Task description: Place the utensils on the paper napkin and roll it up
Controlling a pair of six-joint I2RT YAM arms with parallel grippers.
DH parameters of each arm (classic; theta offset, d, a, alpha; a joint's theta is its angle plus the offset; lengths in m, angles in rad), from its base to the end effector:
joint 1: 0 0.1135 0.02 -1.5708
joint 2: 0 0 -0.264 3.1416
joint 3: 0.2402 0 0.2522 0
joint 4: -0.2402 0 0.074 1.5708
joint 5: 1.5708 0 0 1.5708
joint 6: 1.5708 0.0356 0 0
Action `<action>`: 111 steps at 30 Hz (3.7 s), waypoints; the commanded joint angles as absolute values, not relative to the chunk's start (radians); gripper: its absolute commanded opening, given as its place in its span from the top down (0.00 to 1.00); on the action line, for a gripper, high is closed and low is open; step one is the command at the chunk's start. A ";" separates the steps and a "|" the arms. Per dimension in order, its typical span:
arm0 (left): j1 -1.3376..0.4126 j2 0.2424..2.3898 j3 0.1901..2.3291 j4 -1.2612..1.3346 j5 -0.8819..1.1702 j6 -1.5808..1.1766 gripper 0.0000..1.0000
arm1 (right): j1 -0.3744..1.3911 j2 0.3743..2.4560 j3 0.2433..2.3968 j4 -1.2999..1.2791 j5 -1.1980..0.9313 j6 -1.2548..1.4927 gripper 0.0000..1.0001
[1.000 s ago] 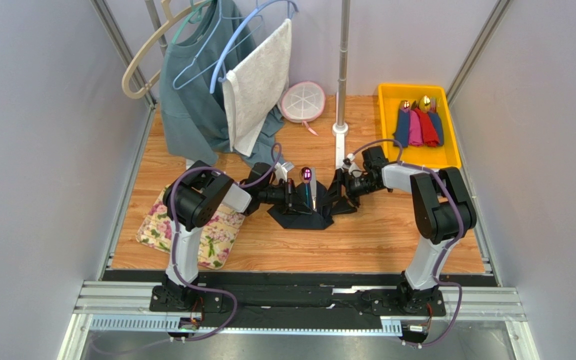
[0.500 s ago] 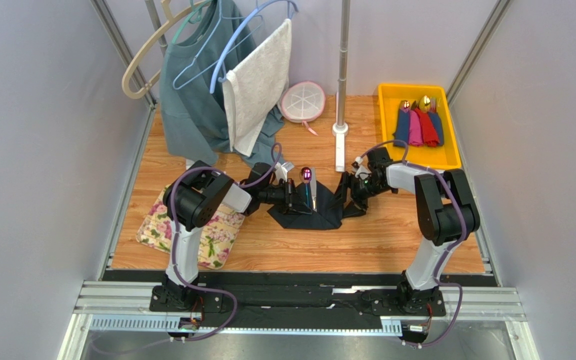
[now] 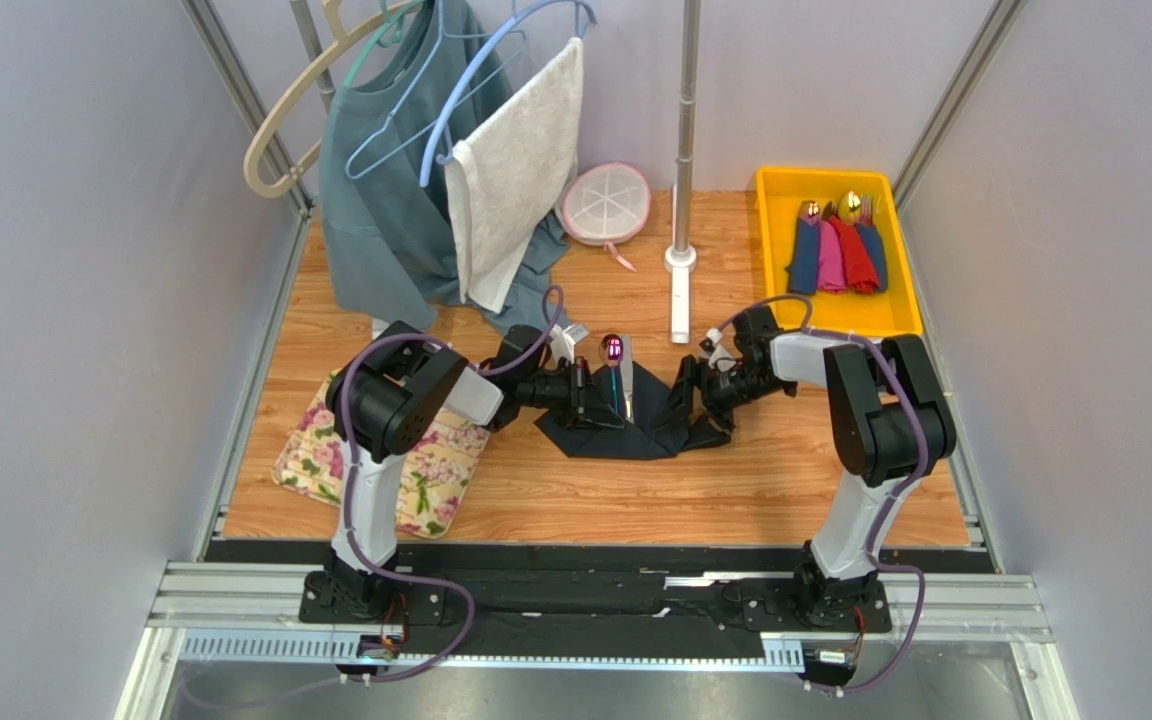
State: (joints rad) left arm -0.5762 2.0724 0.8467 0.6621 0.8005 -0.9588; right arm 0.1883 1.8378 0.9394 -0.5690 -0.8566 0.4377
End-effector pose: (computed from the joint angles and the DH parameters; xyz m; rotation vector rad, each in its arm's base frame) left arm 0.2962 -0.2229 0.0820 0.0933 2.4713 -1.6548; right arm 0.2889 0.0824 0.1171 -0.2738 -2.6993 -1.2214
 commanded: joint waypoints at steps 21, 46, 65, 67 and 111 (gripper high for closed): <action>-0.578 2.085 0.854 0.680 0.769 -0.930 0.97 | 0.150 1.812 0.897 -0.282 -0.963 0.606 0.40; -0.578 2.082 0.854 0.667 0.761 -0.925 0.98 | 0.281 1.867 1.015 -0.368 -0.948 0.607 0.96; -0.571 1.988 0.824 0.735 0.790 -0.965 0.93 | 0.336 1.973 1.040 -0.374 -0.795 0.646 1.00; -0.568 1.962 0.808 0.732 0.796 -0.968 0.92 | 0.334 1.976 1.043 -0.385 -0.782 0.640 1.00; -0.531 1.954 0.833 0.318 0.738 -0.752 1.00 | 0.431 1.977 1.117 -0.348 -0.793 0.744 0.99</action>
